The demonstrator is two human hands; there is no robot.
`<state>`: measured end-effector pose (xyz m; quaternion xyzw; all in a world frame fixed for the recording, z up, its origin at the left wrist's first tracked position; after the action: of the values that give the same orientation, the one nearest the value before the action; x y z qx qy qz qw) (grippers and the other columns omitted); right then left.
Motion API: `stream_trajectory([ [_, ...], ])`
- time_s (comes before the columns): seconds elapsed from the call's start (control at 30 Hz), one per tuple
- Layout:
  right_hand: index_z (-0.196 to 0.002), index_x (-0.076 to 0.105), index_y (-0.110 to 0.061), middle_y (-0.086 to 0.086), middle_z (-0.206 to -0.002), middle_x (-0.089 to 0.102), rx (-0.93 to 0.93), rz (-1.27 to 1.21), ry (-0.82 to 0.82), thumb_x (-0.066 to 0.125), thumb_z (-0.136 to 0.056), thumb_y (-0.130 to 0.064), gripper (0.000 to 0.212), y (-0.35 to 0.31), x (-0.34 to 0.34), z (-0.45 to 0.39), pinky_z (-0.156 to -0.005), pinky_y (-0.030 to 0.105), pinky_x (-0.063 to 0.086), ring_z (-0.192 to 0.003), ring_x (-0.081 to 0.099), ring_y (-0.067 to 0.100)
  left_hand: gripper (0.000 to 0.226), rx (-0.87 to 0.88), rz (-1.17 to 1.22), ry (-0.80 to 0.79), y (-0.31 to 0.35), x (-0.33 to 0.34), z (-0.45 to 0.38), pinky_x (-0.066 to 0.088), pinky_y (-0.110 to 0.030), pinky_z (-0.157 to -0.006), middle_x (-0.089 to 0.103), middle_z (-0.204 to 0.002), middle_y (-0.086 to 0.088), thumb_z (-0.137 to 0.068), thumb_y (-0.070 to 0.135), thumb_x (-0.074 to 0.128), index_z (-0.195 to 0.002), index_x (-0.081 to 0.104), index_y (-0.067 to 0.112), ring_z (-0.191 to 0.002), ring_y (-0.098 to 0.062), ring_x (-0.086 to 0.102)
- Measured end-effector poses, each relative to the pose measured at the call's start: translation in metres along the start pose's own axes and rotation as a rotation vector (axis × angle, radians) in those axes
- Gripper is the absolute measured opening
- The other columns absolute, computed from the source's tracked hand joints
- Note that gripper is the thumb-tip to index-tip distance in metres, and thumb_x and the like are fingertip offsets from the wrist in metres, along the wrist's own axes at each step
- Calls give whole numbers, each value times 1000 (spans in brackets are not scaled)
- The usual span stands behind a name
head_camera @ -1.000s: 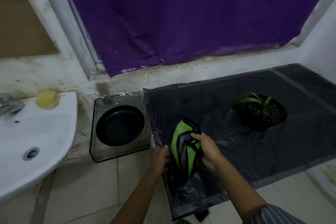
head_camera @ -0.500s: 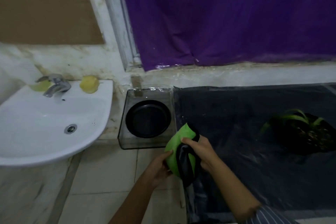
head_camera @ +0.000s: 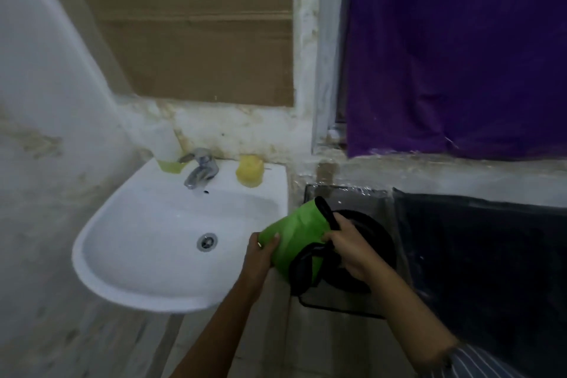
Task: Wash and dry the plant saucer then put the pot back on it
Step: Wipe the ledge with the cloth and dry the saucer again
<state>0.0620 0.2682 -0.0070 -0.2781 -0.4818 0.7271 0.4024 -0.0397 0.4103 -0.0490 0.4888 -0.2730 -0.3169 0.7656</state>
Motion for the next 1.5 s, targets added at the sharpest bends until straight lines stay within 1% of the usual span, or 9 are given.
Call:
stream_trajectory([
  [0.17,-105,59,-13,12,-84,62,82,-120,31,40,-83,11,37,-19,53,-47,-64,29,47,-74,59,24,32,-81,-173,-36,39,-48,-62,56,-35,-64,58,-110,-17,-90,26,59,-110,46,5,-92,-29,61],
  [0.33,-105,59,-13,10,-76,61,73,-204,152,38,-83,11,39,-33,69,-83,-54,24,45,-64,57,21,17,-26,-285,-145,69,-51,-114,54,-25,-51,58,-81,-3,-92,14,54,-77,50,20,-68,-15,59],
  [0.5,-105,63,-10,11,-80,66,4,-255,337,46,-84,0,29,-43,59,-114,-62,30,50,-70,61,23,18,-65,-232,-280,82,-21,-153,55,-24,-52,57,-87,1,-87,8,57,-85,49,24,-74,-13,59],
  [0.6,-109,62,-8,16,-97,68,1,-183,360,56,-86,-6,24,-38,52,-122,-80,40,53,-88,65,29,29,-75,-194,-236,68,-13,-165,54,-33,-63,53,-97,-3,-85,7,60,-106,43,17,-81,-16,56],
  [0.77,-96,63,-19,4,-72,66,201,-127,287,52,-86,-1,23,0,53,-113,-49,24,51,-56,62,15,38,44,-320,-187,27,-33,-163,47,-26,-68,53,-96,0,-84,4,59,-112,38,19,-80,-9,54],
  [1.0,-114,60,7,23,-108,67,230,95,367,67,-79,3,37,48,61,-110,-67,26,49,-88,60,22,51,-59,-506,-259,-10,-40,-154,51,-43,-87,54,-123,-20,-90,9,57,-134,32,7,-103,-29,57],
  [1.13,-111,65,-5,11,-97,66,246,187,438,66,-84,-13,29,54,46,-111,-72,28,46,-86,58,19,64,-8,-613,-98,-4,-32,-146,39,-39,-103,39,-138,-20,-87,8,59,-142,27,6,-125,-33,43],
  [1.27,-93,67,-15,5,-73,62,318,167,542,57,-89,-21,12,72,12,-88,-53,24,44,-65,56,17,55,218,-630,-10,16,-11,-125,35,-39,-110,41,-137,-14,-86,2,53,-138,36,7,-128,-29,40],
  [1.5,-75,66,11,17,-66,62,412,379,753,59,-85,-11,25,102,-47,-35,-58,27,43,-63,58,22,33,423,-591,-392,8,52,-67,41,-9,-73,52,-100,3,-84,-6,49,-114,53,7,-81,-7,52],
])
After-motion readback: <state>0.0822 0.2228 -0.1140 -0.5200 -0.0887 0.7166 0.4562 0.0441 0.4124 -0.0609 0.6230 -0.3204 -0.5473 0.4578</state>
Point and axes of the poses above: each hand's wrist, its own z-axis away from the middle knuckle, its own x-axis out of the palm, y = z × x, the point moved 1 cm from there along -z, towards the middle knuckle
